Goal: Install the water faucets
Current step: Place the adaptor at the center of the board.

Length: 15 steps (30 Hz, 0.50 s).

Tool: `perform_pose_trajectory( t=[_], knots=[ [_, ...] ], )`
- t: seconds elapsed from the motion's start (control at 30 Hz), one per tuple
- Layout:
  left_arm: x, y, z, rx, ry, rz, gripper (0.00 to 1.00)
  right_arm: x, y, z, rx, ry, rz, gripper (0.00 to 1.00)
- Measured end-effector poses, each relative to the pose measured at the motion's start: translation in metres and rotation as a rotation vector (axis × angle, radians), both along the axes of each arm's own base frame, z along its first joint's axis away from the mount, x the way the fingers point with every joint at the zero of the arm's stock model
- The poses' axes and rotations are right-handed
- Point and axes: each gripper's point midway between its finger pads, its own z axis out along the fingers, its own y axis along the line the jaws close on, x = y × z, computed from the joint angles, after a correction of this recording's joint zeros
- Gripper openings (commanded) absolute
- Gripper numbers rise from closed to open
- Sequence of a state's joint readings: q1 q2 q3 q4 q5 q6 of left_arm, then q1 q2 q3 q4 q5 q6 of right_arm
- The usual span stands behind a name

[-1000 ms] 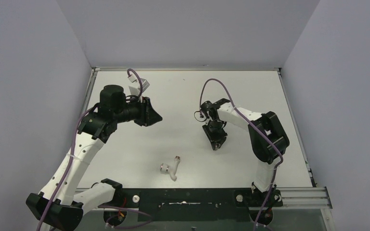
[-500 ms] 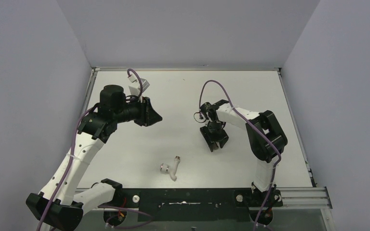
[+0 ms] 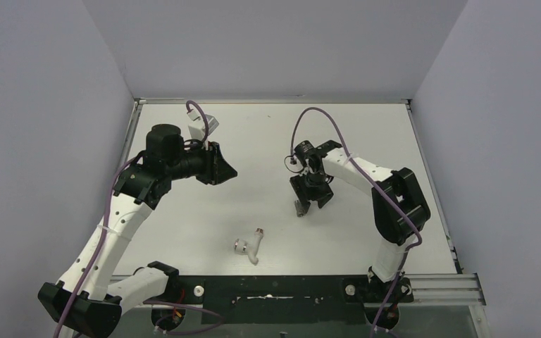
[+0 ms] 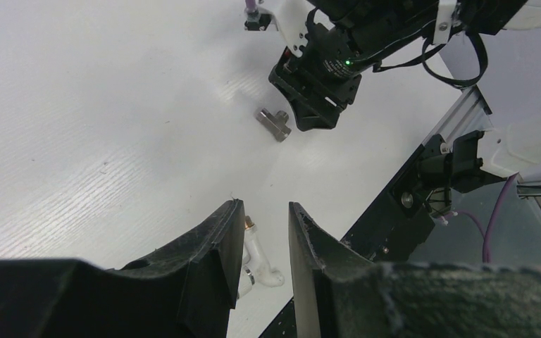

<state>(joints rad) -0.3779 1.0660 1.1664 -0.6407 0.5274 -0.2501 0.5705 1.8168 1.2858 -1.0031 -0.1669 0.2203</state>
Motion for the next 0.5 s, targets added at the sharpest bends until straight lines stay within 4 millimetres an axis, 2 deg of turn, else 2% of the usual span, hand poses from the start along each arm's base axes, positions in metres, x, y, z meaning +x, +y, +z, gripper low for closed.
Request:
perform_pose_trajectory(
  t=[0.13, 0.37, 0.5],
  knots=[
    [0.000, 0.000, 0.000, 0.000, 0.001, 0.000, 0.29, 0.015, 0.010, 0.017, 0.047, -0.062, 0.000, 0.51],
    [0.000, 0.005, -0.006, 0.025, 0.018, 0.027, 0.29, 0.033, 0.024, 0.033, 0.127, -0.161, 0.037, 0.53],
    [-0.001, 0.010, -0.013, 0.038, 0.048, 0.067, 0.30, 0.032, 0.044, 0.053, 0.234, -0.294, 0.148, 0.55]
  ],
)
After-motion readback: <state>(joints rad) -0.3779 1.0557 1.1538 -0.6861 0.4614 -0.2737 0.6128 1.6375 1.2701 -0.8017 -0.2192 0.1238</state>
